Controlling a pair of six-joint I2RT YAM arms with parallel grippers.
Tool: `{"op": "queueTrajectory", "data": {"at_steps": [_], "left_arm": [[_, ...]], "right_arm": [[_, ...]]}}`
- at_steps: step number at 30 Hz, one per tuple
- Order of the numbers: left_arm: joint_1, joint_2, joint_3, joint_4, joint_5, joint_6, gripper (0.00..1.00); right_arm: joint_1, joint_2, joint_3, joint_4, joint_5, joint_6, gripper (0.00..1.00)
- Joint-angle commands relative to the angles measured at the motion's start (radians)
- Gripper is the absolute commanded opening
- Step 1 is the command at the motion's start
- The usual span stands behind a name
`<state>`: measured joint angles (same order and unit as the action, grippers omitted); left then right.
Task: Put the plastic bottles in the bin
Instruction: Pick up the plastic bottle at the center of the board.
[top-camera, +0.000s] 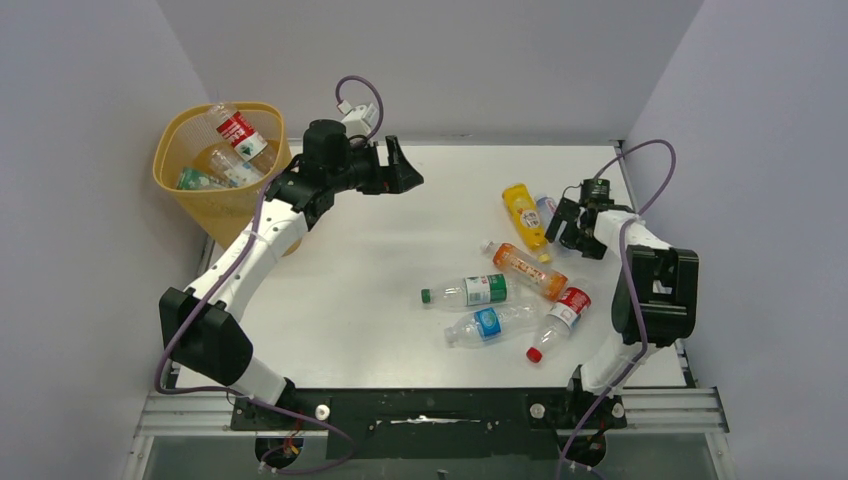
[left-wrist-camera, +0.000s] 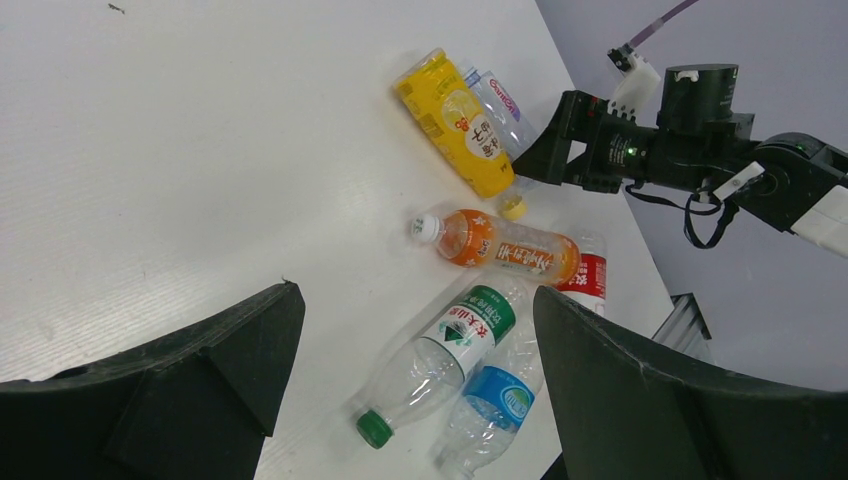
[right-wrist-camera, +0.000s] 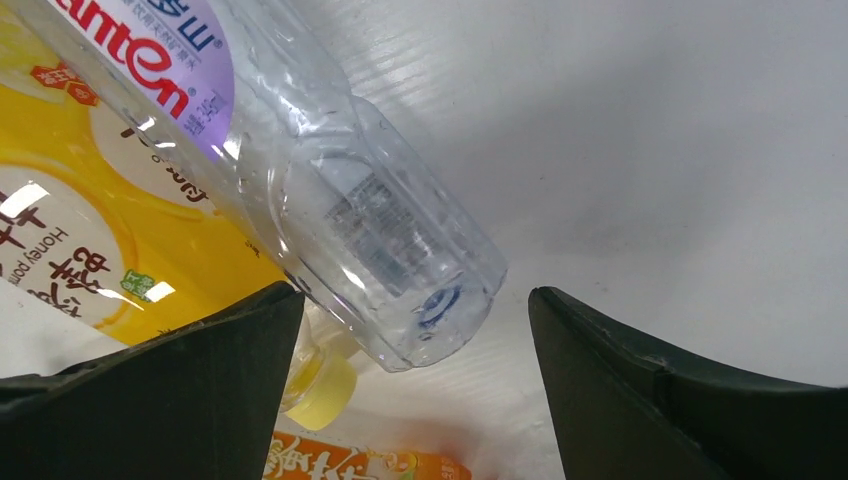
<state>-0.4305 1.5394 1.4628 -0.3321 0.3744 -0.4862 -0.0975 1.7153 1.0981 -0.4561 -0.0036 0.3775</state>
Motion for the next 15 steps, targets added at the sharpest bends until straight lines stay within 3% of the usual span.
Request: {"op": "queueTrajectory", "data": {"at_steps": [1,6,12,15], "left_arm": [[-0.005,0.001,0.025,0.046,0.014,0.005,0.86],[-0.008,0.001,0.035,0.036,0.012,0.010,0.86],[-0.013,0.011,0.062,0.020,0.010,0.014,0.86],[-0.017,0.016,0.076,0.012,0.006,0.016,0.86]], "right_arm": [[0.005,0.011,0.049,0.043,-0.006,-0.013,0.84],[0.004,0.021,0.046,0.050,-0.001,-0.015,0.75],[0.003,0.014,0.058,0.051,-0.001,-0.022,0.49],[0.003,0.004,0.061,0.050,0.000,-0.027,0.47]]}}
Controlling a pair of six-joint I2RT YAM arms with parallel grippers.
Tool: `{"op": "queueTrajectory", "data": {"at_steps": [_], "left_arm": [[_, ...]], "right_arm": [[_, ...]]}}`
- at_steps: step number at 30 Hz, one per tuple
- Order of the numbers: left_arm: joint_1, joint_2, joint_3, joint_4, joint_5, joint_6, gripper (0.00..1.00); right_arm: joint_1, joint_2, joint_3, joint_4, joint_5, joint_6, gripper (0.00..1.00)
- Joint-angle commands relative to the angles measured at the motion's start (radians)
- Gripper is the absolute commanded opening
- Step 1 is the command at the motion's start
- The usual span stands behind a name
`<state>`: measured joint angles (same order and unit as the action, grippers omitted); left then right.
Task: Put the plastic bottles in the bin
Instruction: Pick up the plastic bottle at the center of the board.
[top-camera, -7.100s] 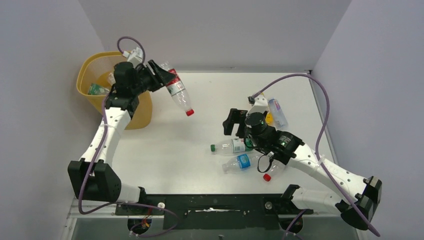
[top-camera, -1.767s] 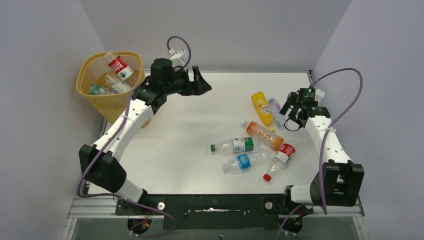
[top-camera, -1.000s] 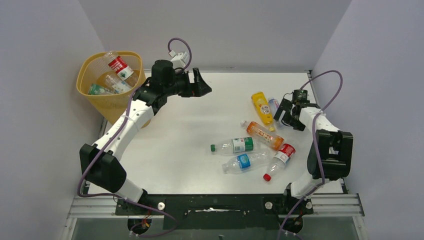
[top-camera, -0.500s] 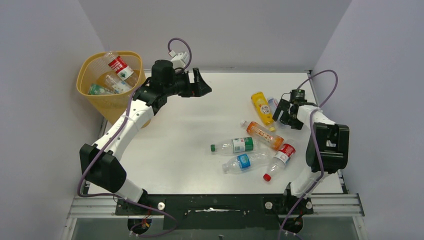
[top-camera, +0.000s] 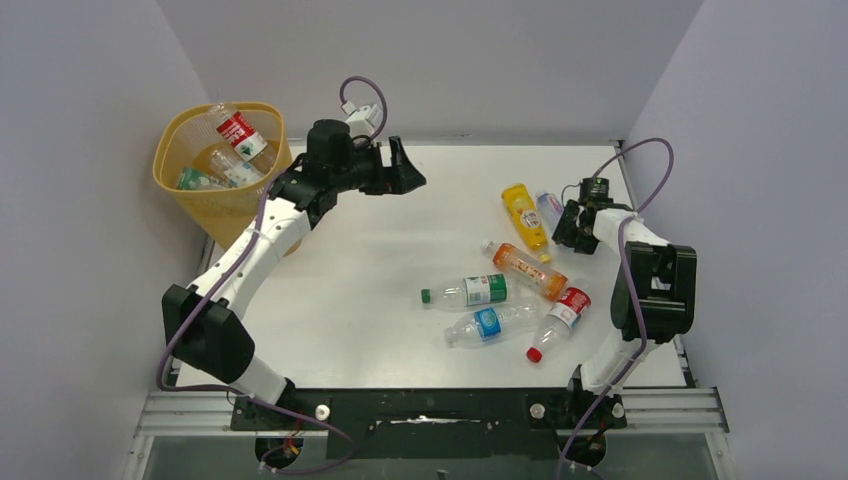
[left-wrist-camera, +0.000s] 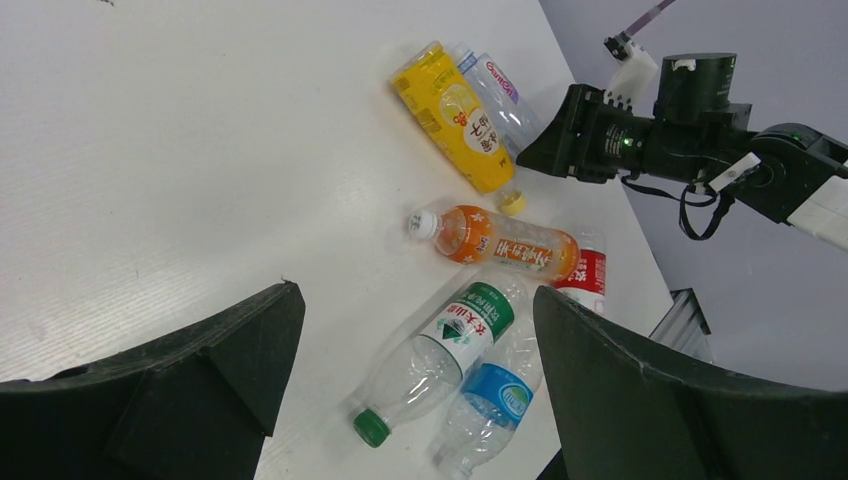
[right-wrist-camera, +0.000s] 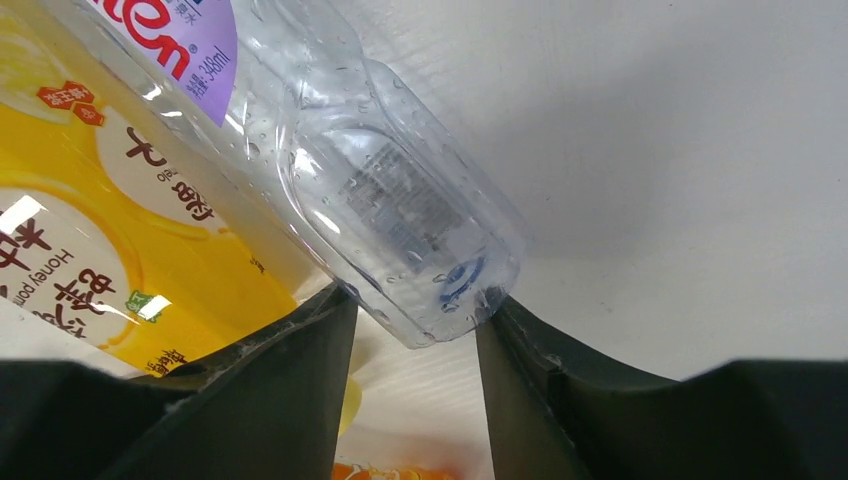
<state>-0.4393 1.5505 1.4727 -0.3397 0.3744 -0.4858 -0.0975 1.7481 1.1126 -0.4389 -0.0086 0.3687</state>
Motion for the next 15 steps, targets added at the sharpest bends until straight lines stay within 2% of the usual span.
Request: {"op": "queueTrajectory", "data": {"at_steps": [1,4,5,11,13,15], "left_arm": [[-0.010,0.005,0.068,0.019,0.005,0.017,0.86],[-0.013,0.006,0.070,0.016,0.003,0.017,0.86],[-0.015,0.006,0.069,0.015,0.003,0.017,0.86],[-0.024,0.011,0.081,0.004,-0.006,0.021,0.86],[-0.024,0.011,0.084,0.004,-0.009,0.022,0.86],[-0.025,0.014,0.084,0.005,-0.008,0.023,0.86]], "right_arm": [[0.004,-0.032,0.049,0.030,0.006,-0.020,0.46],[0.004,-0.045,0.055,0.022,0.005,-0.022,0.45],[0.003,-0.049,0.059,0.018,-0.001,-0.023,0.49],[0.005,-0.089,0.094,-0.013,0.011,-0.027,0.91],[0.004,-0.092,0.109,-0.013,0.023,-0.035,0.99],[-0.002,-0.075,0.138,-0.018,0.035,-0.046,0.99]]}}
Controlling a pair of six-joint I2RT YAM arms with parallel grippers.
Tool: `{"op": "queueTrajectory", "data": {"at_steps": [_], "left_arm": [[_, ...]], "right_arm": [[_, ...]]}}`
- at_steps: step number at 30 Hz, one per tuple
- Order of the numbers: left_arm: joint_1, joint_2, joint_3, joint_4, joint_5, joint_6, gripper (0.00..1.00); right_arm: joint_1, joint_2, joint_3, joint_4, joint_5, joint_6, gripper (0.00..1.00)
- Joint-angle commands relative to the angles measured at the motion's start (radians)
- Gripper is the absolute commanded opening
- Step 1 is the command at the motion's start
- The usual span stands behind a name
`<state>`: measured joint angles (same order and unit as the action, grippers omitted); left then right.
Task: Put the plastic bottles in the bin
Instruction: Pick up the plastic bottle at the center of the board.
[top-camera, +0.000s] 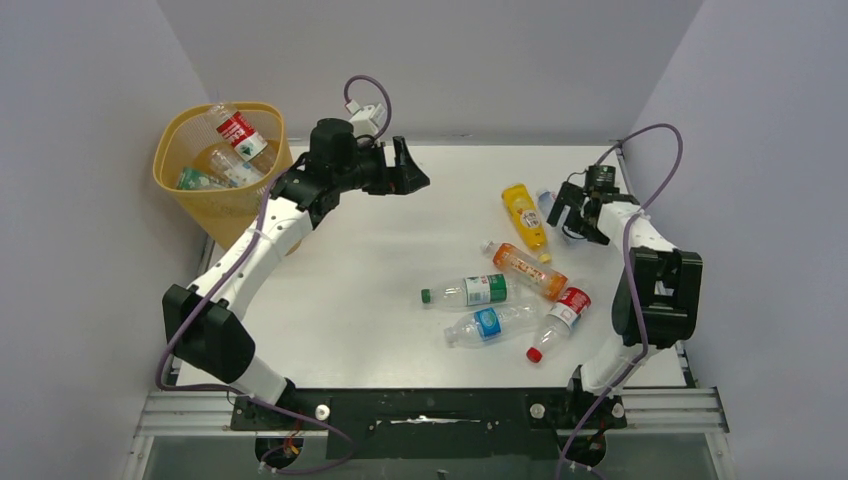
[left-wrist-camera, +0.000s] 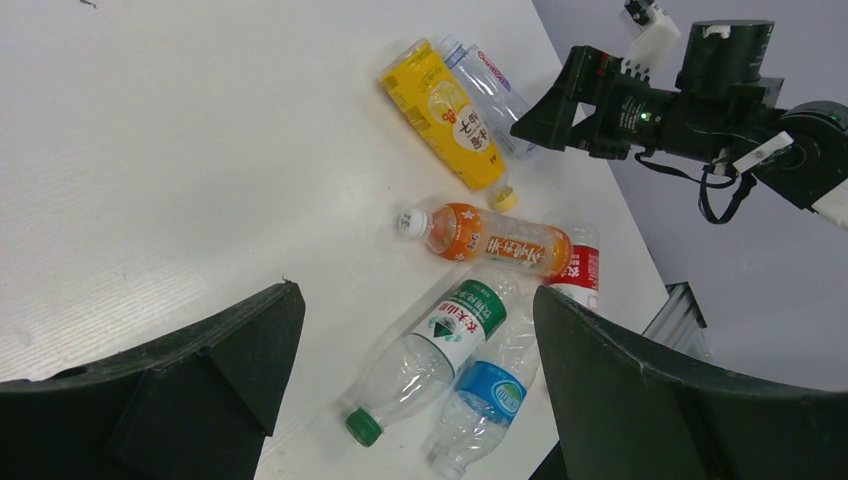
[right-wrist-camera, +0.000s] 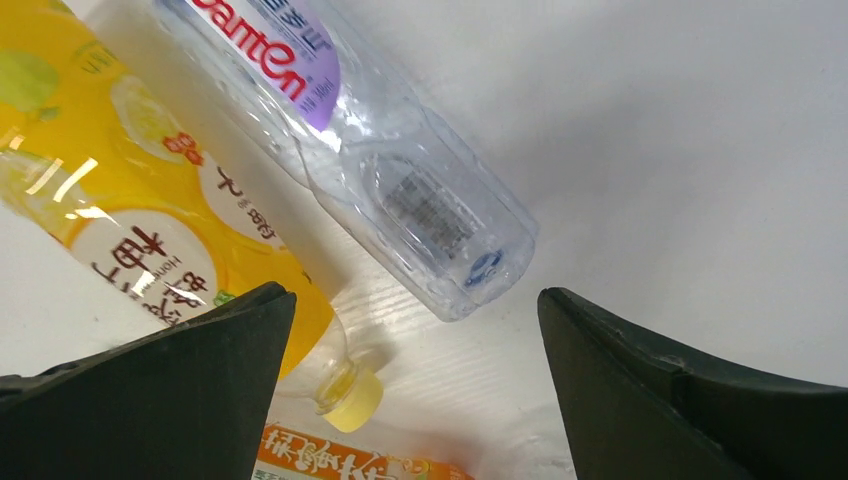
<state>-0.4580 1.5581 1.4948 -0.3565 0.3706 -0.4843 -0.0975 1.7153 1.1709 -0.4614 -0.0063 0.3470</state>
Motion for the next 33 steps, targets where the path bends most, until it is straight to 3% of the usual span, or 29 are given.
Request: {"op": "queueTrajectory", "data": {"at_steps": [1,11,19,33], "left_arm": [[-0.007,0.009,0.064,0.021,-0.003,0.020,0.86],[-0.010,0.002,0.064,0.008,-0.014,0.029,0.86],[-0.010,0.002,0.056,0.015,-0.015,0.024,0.86],[-0.010,-0.020,0.034,0.022,-0.018,0.023,0.86]], "right_arm": [[-0.006,-0.026,0.096,0.004,0.034,-0.029,0.99],[-0.016,0.202,0.253,-0.022,0.002,-0.123,0.99],[-0.015,0.210,0.210,0.034,-0.105,-0.127,0.99],[-0.030,0.269,0.254,0.003,-0.036,-0.052,0.97]]}}
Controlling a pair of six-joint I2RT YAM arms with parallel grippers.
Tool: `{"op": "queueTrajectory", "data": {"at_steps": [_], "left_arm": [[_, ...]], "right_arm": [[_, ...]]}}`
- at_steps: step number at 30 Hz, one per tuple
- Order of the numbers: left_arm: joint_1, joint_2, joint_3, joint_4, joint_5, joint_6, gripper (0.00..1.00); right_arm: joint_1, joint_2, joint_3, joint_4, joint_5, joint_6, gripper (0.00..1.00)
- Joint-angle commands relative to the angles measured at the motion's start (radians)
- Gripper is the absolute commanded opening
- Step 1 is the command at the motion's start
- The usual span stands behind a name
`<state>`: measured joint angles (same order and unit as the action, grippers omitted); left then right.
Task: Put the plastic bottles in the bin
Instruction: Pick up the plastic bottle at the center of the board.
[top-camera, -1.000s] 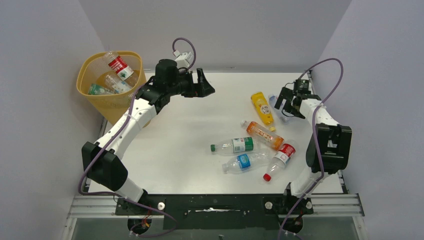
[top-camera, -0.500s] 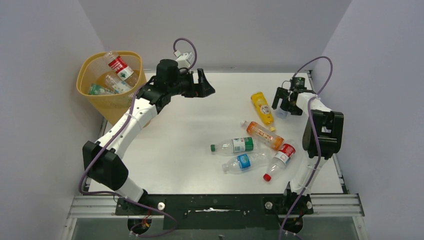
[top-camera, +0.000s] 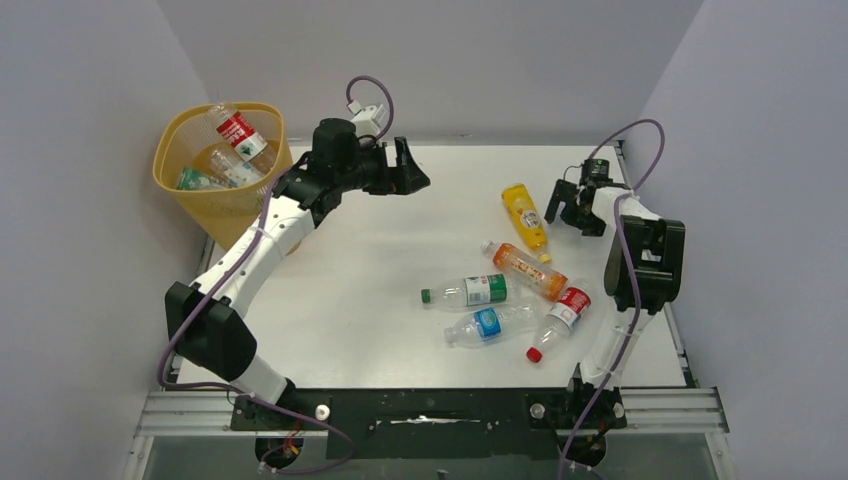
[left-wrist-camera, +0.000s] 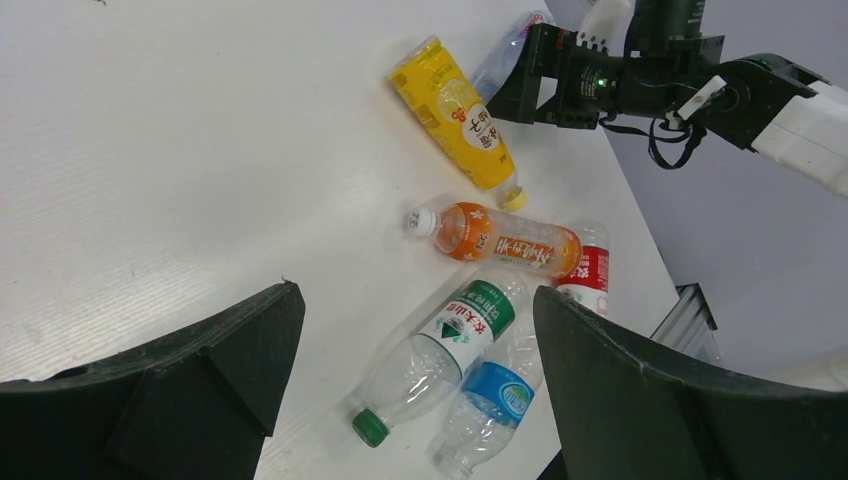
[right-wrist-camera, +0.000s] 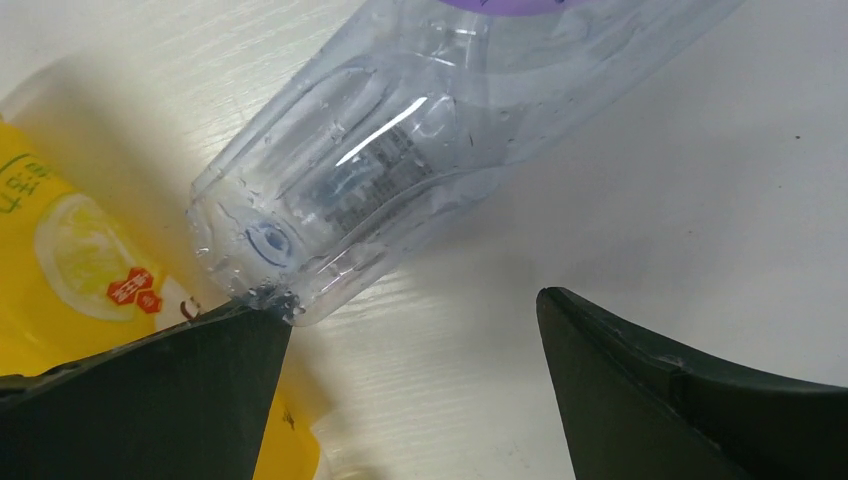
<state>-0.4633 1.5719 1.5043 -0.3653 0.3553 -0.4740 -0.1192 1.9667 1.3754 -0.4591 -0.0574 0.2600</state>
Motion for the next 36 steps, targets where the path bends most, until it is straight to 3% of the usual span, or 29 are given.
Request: {"op": "queueTrajectory", "data": {"at_steps": [1,6,11,20,36], "left_arm": [[-0.005,-0.037,0.022,0.029,-0.003,0.012,0.86],[-0.005,-0.036,0.019,0.022,-0.004,0.017,0.86],[-0.005,-0.030,0.021,0.031,0.002,0.012,0.86],[-0.003,-0.029,0.030,0.023,0.006,0.021,0.86],[0.017,-0.033,0.022,0.024,0.033,0.029,0.86]], "right_arm": [[-0.008,0.010,0.049,-0.001,0.006,0.040,0.97],[-0.009,-0.074,-0.003,0.069,-0.086,0.066,0.98],[-0.009,-0.087,0.049,0.068,-0.149,0.116,0.98],[-0.009,0.063,0.287,-0.052,-0.033,0.271,0.98],[-0.008,0.173,0.393,-0.117,0.034,0.355,0.98]]}}
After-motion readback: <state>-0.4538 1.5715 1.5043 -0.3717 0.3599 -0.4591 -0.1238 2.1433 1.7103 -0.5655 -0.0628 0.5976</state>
